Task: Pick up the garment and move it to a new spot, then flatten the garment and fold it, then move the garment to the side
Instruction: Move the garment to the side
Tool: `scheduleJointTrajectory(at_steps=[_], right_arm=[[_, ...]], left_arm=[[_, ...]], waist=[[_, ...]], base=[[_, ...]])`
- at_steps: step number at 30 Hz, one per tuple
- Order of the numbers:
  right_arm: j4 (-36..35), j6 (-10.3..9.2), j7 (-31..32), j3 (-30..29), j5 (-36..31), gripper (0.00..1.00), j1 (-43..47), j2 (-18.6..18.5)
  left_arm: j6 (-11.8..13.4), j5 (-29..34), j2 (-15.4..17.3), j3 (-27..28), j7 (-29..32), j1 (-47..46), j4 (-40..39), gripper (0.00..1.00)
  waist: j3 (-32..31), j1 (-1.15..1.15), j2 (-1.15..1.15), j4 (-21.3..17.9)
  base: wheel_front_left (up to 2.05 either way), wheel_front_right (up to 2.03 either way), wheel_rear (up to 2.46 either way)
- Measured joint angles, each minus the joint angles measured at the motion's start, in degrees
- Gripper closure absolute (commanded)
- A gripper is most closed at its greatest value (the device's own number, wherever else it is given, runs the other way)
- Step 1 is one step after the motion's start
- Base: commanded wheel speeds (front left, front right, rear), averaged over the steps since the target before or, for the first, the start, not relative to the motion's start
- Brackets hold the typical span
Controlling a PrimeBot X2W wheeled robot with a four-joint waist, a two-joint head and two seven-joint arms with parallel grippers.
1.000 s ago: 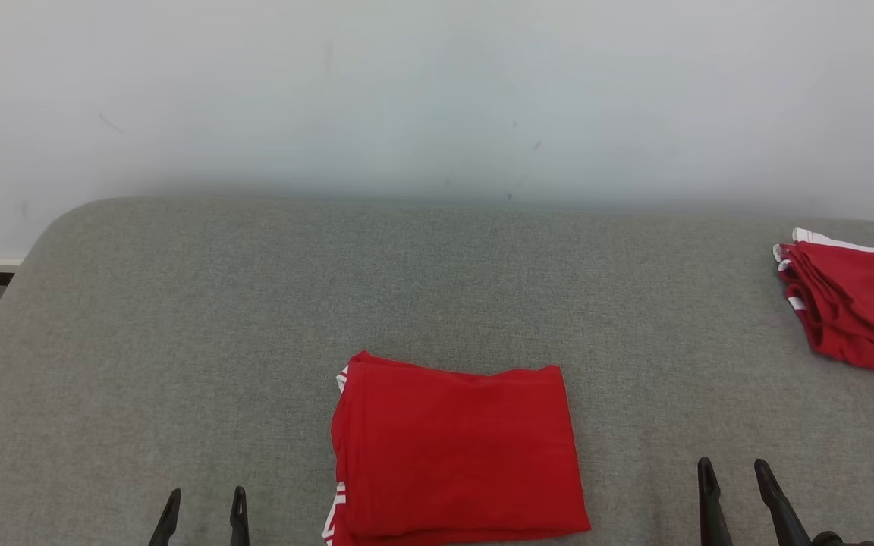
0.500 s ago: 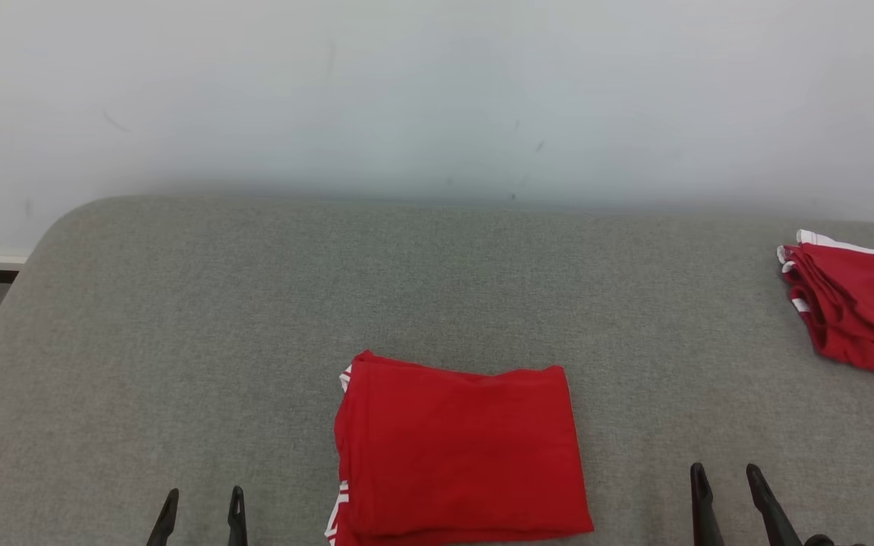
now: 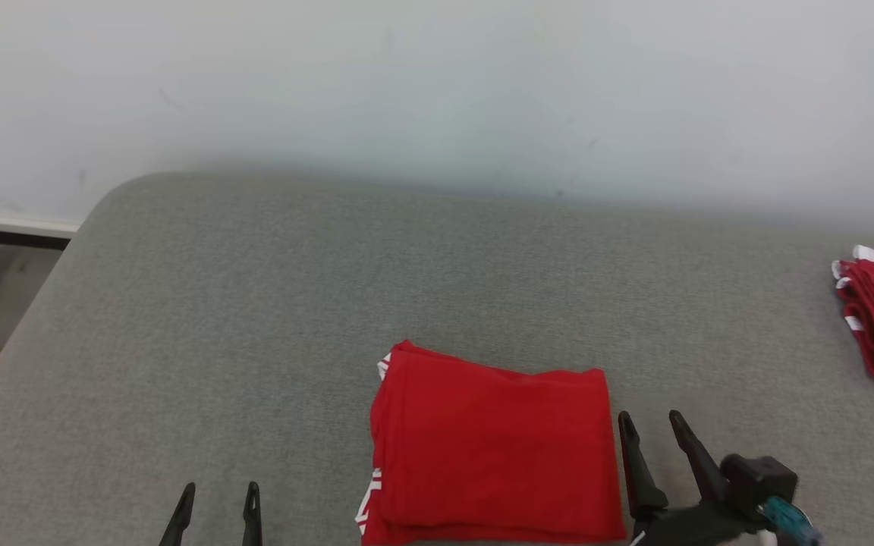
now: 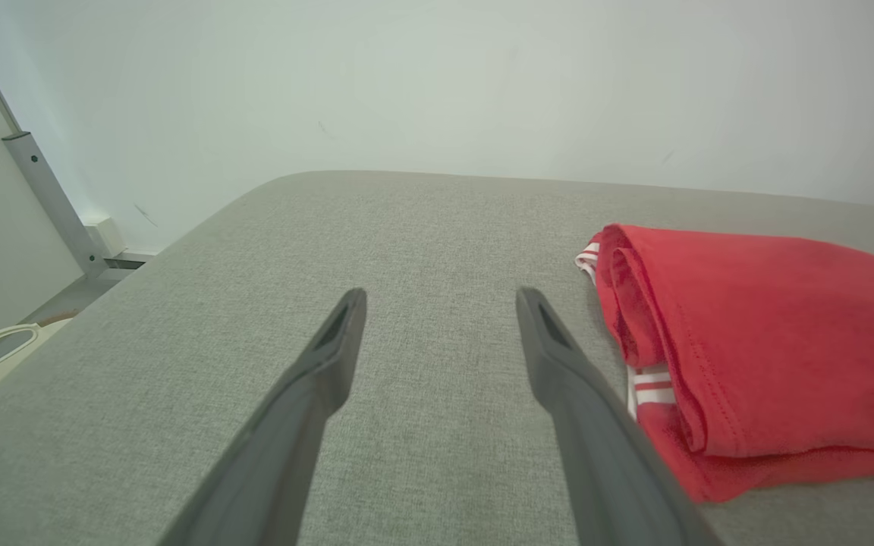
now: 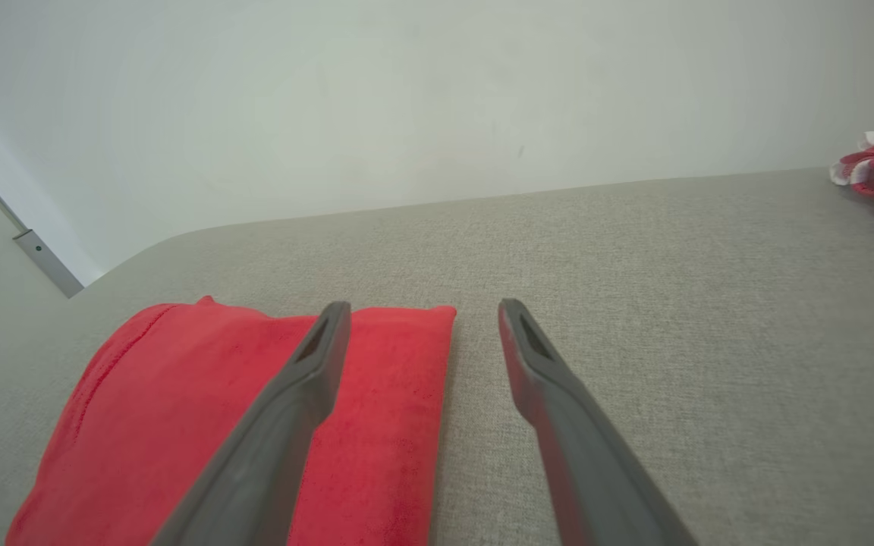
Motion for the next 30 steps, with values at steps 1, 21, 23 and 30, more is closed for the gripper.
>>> scheduleJointTrajectory(at_steps=[1,21,23,30], right_arm=[[2.29,0.00,0.00,0.23,0.12,0.00,-1.46,0.05],[35.32,0.00,-0.34,7.43,8.66,0.00,-16.14,-0.08],[35.70,0.00,-0.34,6.70,8.27,0.00,-16.57,-0.03],[35.02,0.01,-0.25,4.39,5.61,0.00,-16.52,0.13]], left_arm=[[-0.03,-0.08,0.01,-0.19,0.01,-0.15,0.11,0.00],[0.30,-1.83,0.01,-1.67,0.00,-1.41,0.92,0.00],[0.32,-2.00,0.01,-1.58,0.00,-1.76,0.85,0.00],[0.40,-2.12,0.00,-1.58,0.00,-1.93,0.71,0.00]], waist=[[0.09,0.00,0.00,0.47],[1.01,0.00,-0.01,5.73],[1.13,0.00,0.00,5.53],[1.23,0.00,-0.01,4.75]], base=[[0.00,0.00,0.00],[0.00,0.00,0.00],[0.00,0.00,0.00],[0.00,0.00,0.00]])
